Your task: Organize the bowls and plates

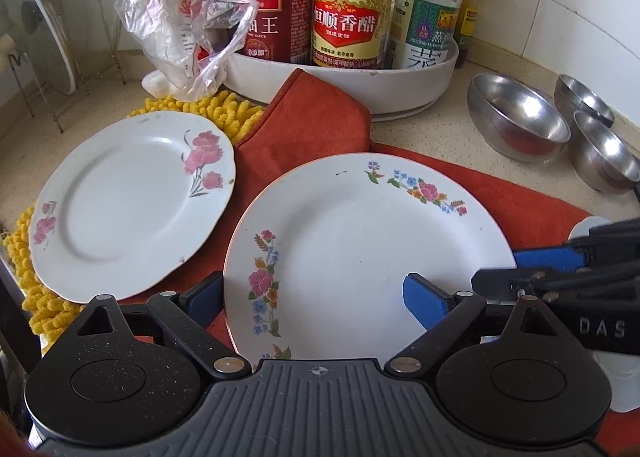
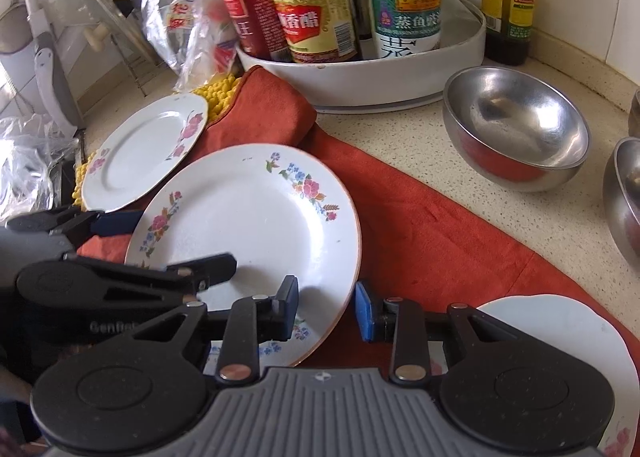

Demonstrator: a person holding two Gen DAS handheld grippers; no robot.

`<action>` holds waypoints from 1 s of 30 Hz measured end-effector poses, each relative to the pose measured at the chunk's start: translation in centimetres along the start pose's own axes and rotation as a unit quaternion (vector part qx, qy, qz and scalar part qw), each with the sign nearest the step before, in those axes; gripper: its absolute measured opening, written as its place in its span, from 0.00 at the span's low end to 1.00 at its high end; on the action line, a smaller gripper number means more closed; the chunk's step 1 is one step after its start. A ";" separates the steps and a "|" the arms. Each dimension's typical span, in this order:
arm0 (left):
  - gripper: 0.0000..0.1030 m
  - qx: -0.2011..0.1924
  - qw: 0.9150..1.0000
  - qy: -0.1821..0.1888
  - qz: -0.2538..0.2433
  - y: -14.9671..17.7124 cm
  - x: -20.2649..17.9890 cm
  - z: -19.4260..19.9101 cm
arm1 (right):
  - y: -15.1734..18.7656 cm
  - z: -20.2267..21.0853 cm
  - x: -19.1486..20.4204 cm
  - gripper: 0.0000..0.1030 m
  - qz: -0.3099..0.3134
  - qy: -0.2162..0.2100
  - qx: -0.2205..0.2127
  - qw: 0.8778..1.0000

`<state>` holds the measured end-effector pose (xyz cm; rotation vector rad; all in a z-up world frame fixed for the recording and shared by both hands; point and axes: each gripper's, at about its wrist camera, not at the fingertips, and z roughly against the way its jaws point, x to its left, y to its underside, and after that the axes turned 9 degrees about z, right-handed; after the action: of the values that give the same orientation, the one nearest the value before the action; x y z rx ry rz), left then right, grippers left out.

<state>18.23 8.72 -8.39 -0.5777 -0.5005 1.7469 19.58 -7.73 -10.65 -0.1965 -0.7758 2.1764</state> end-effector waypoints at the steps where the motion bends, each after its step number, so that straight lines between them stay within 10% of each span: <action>1: 0.93 0.000 1.000 0.002 0.003 0.0 0.0 0.1 | 0.1 0.1 0.0 0.32 -0.001 -0.002 0.001 1.000; 30: 0.93 -0.001 0.993 0.074 -0.094 1.1 -9.8 1.8 | 5.7 9.0 -5.3 0.32 -0.107 0.056 -0.040 0.992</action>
<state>18.29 -1.16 -6.47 -0.6355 -0.4372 1.5125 16.12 -18.63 -7.43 -0.2617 -0.7842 1.9173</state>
